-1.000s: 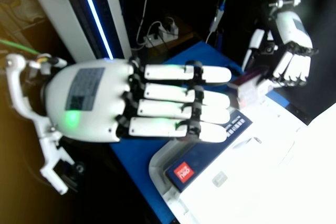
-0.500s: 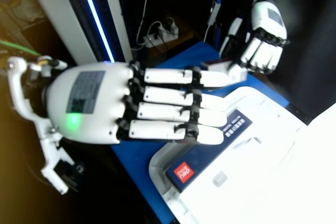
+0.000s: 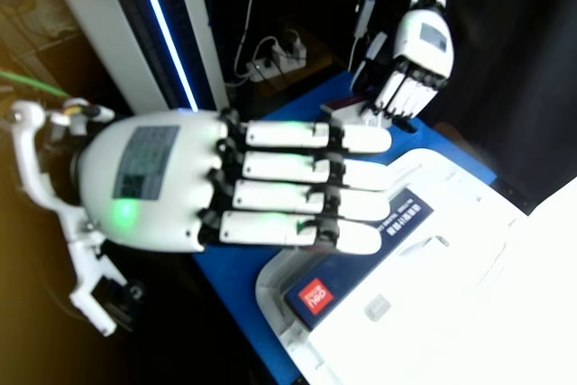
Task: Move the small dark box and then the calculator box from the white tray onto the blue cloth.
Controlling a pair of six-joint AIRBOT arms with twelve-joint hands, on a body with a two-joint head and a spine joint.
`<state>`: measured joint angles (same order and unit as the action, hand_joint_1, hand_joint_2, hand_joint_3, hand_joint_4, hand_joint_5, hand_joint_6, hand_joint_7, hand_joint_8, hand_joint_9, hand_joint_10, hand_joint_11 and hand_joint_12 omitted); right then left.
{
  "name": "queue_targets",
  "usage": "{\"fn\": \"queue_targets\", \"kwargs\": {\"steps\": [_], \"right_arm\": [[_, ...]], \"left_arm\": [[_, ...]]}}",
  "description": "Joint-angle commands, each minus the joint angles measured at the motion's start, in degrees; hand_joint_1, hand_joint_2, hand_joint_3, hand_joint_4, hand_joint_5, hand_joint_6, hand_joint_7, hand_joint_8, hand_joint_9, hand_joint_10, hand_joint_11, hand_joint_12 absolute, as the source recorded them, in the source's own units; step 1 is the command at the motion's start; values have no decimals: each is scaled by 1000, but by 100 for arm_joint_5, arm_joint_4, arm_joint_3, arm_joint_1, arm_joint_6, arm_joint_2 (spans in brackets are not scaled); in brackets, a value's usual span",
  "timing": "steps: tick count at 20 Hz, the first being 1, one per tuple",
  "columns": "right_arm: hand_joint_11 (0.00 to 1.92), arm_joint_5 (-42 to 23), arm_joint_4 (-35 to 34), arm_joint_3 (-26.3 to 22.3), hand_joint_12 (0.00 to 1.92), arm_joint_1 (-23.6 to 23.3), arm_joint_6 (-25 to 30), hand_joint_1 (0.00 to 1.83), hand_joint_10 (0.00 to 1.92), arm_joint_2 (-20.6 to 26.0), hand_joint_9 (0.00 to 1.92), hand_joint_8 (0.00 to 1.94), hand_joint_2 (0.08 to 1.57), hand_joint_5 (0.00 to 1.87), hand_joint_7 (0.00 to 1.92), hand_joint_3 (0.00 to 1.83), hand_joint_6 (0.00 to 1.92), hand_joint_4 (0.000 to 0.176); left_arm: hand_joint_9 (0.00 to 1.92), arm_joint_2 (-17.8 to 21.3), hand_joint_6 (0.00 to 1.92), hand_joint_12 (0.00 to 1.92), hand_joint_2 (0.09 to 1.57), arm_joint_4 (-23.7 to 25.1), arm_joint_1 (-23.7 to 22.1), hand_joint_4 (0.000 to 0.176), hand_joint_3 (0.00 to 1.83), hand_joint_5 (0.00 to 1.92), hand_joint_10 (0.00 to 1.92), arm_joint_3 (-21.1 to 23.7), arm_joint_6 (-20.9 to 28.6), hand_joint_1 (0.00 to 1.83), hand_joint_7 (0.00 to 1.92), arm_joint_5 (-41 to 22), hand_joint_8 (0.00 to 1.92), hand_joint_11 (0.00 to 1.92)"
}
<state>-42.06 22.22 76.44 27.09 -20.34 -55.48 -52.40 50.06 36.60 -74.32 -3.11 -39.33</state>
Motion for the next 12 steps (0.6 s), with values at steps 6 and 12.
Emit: {"fn": "queue_targets", "kwargs": {"steps": [6,12], "right_arm": [[0,-602,-239,29,420,-13,69,592,9,-46,161,6,1047,22,229,0,0,9],[0,-603,-239,29,424,0,85,619,0,-43,125,0,1018,19,166,0,4,1]], "left_arm": [[789,-152,1064,1760,1169,52,-21,0,1,835,1345,-44,346,1211,919,-250,1269,640],[656,-533,969,1627,1165,303,28,0,1,920,1225,-316,595,1193,843,-137,1332,476]]}}
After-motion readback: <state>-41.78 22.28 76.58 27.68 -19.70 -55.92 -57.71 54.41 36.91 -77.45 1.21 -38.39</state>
